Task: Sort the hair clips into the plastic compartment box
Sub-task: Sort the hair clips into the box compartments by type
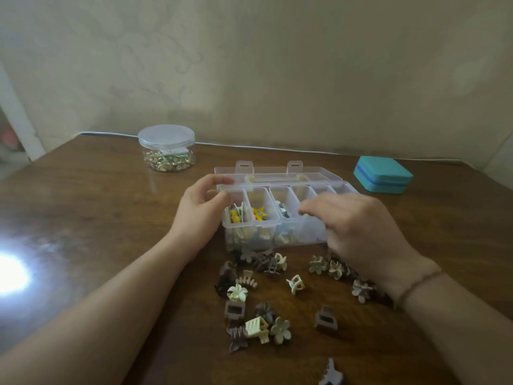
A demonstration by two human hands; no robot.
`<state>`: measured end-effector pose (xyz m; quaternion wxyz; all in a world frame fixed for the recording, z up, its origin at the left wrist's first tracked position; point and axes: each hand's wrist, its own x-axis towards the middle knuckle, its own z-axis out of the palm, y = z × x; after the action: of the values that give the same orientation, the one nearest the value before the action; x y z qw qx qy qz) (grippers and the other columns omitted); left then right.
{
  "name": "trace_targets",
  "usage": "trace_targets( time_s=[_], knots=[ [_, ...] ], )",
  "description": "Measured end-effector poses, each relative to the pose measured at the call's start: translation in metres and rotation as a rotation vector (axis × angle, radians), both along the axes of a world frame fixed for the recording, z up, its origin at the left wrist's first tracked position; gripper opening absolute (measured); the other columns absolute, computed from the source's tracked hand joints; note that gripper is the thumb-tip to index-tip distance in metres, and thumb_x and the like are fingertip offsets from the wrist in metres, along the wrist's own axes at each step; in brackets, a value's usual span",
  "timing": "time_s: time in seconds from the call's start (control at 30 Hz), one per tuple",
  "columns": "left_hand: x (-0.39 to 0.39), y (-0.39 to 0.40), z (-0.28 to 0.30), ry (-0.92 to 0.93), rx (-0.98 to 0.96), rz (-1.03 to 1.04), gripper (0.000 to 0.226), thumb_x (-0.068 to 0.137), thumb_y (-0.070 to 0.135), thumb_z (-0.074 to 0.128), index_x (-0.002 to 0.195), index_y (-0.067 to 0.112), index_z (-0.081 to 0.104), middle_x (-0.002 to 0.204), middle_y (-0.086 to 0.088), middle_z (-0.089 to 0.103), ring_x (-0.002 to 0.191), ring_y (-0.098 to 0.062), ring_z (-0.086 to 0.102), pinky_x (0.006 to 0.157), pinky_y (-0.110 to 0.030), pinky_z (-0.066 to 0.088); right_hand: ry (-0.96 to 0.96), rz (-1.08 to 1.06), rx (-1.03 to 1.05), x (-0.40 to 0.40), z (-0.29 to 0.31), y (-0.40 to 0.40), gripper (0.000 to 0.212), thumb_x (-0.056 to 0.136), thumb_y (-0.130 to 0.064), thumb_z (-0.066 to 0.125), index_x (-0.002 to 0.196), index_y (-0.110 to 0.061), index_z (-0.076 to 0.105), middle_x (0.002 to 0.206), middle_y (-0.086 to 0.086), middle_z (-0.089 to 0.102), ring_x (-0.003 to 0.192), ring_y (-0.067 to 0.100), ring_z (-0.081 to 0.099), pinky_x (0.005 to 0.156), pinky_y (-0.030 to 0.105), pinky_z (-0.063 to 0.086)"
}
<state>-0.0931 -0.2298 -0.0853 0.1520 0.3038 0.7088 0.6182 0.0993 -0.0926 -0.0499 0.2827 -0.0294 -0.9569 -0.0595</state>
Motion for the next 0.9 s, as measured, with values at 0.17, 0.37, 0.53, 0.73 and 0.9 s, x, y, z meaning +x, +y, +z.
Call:
trace_targets(
  time_s=[0.17,0.37,0.53,0.73,0.9],
  knots=[
    [-0.001,0.000,0.000,-0.009,0.014,-0.013,0.031,0.087,0.005,0.053,0.106,0.026,0.066,0.085,0.000,0.077,0.086,-0.012,0.069,0.064,-0.014,0.050,0.041,-0.032,-0.001,-0.028,0.001,0.001,0.036,0.071,0.009,0.063,0.094,-0.016,0.073,0.081,-0.001,0.073,0.064,0.021,0.067,0.050,0.025,0.047],
    [-0.002,0.001,-0.002,0.008,0.005,-0.014,0.032,0.087,0.006,0.054,0.109,0.026,0.066,0.083,0.003,0.077,0.083,-0.006,0.068,0.066,-0.016,0.050,-0.005,-0.084,-0.099,-0.029,-0.001,0.007,0.026,0.092,-0.027,0.051,0.109,-0.027,0.071,0.096,-0.011,0.075,0.081,0.010,0.070,0.057,0.024,0.050],
    [-0.002,0.001,-0.001,0.011,-0.004,-0.015,0.032,0.087,0.007,0.054,0.109,0.026,0.066,0.085,0.003,0.077,0.091,-0.010,0.068,0.071,-0.022,0.048,0.039,-0.054,-0.182,-0.020,0.003,0.009,0.026,0.093,-0.034,0.051,0.106,-0.029,0.072,0.100,-0.014,0.074,0.087,-0.006,0.065,0.064,0.025,0.055],
    [-0.002,0.002,-0.001,-0.002,0.010,-0.012,0.032,0.086,0.006,0.054,0.106,0.027,0.067,0.085,0.002,0.077,0.085,-0.003,0.067,0.073,-0.023,0.046,-0.170,0.133,-0.300,0.008,0.024,-0.026,0.011,0.083,-0.040,0.061,0.089,-0.035,0.069,0.073,-0.025,0.063,0.061,-0.011,0.052,0.058,0.004,0.036],
    [-0.005,0.000,-0.001,0.003,0.008,-0.011,0.032,0.087,0.006,0.053,0.106,0.027,0.068,0.086,0.002,0.077,0.093,-0.009,0.068,0.078,-0.028,0.049,-0.574,0.105,-0.157,0.013,0.019,-0.036,0.032,0.084,-0.058,0.056,0.114,-0.048,0.051,0.112,-0.026,0.056,0.092,-0.004,0.052,0.077,0.023,0.043]
  ],
)
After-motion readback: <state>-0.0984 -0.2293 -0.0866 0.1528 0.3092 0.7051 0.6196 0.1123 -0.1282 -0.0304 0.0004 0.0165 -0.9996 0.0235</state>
